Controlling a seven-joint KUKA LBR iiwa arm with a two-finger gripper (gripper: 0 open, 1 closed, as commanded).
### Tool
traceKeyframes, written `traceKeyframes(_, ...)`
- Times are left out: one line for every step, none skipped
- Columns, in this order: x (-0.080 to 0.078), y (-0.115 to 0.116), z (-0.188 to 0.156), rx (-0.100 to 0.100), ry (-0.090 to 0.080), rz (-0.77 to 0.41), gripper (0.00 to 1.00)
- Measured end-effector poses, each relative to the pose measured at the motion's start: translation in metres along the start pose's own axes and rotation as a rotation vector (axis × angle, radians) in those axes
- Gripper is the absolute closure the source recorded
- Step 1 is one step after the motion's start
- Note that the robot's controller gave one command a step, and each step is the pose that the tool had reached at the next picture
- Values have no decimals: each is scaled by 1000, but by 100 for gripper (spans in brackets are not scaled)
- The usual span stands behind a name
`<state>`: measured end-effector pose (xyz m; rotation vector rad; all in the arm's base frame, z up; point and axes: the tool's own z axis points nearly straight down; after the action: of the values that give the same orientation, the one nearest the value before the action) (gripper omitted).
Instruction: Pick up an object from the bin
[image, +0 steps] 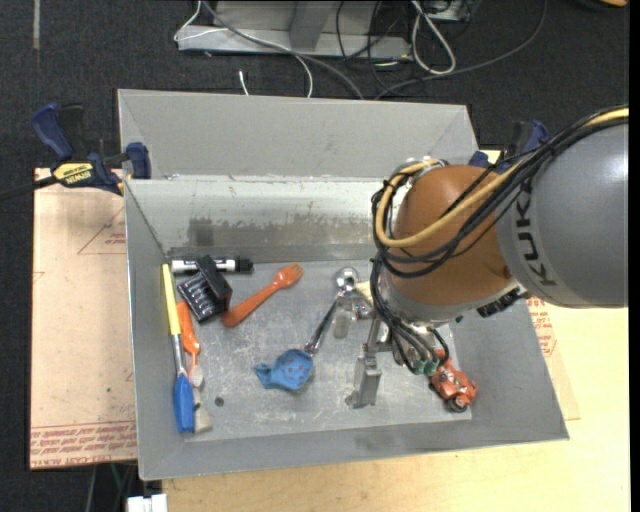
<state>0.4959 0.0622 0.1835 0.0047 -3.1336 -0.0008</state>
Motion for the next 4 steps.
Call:
traceKeyframes(-2,0,-4,-1,-8,3,0)
traceKeyframes(-20,37,82,-2,-11,-38,0)
traceKeyframes(-22,53,68,0,-10,-126,0)
traceKeyframes(-16,61,62,-2,-13,-112,0)
